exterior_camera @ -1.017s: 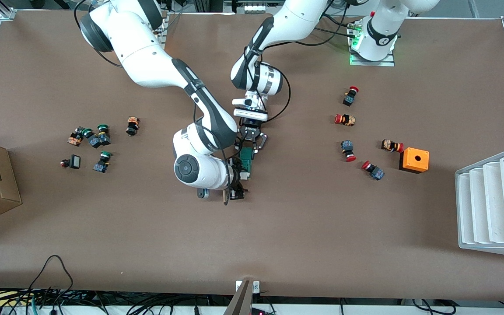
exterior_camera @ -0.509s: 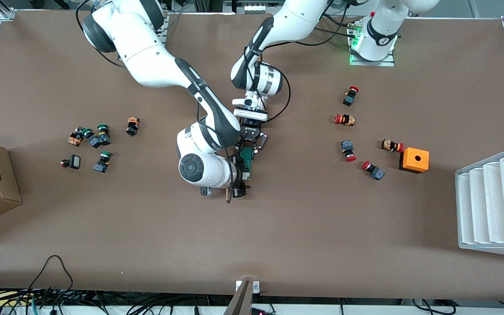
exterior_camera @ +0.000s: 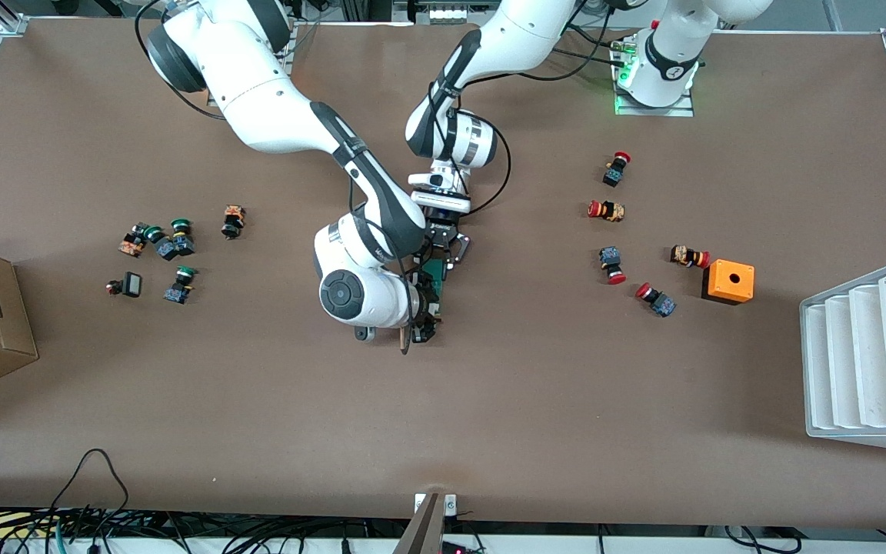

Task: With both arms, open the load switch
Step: 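Grasp the white switch handle with the right gripper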

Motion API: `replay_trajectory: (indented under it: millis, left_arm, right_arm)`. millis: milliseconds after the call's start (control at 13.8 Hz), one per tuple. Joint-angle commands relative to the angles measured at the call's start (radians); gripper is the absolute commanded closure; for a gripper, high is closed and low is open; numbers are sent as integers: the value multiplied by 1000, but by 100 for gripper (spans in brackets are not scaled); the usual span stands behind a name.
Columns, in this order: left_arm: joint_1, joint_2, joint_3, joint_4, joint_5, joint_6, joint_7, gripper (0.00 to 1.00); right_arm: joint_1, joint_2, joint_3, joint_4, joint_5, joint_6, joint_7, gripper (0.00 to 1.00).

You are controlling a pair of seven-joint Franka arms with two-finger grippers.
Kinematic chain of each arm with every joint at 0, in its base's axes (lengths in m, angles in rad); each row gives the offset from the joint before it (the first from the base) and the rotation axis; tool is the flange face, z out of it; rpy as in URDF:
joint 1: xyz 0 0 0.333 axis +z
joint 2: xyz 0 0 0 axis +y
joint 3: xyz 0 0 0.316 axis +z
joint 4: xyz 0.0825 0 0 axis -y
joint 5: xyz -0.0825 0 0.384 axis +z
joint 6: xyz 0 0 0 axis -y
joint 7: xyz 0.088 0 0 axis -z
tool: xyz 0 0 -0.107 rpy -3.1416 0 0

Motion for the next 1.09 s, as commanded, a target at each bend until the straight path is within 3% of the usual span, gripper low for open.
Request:
replay_trajectory:
  millis: [0,291,1017]
  left_arm:
    - [-9,35,14,23,39,7,-82,55]
    - [-9,35,14,23,39,7,-82,55]
    - [-9,40,14,40,37,7,-82,56]
  right_arm:
    - [15,17,-12,23,13,-22,16,59]
    - [19,7,-12,23,10,-31,16,68]
    - [23,-12,-21,21,2,-82,9,69]
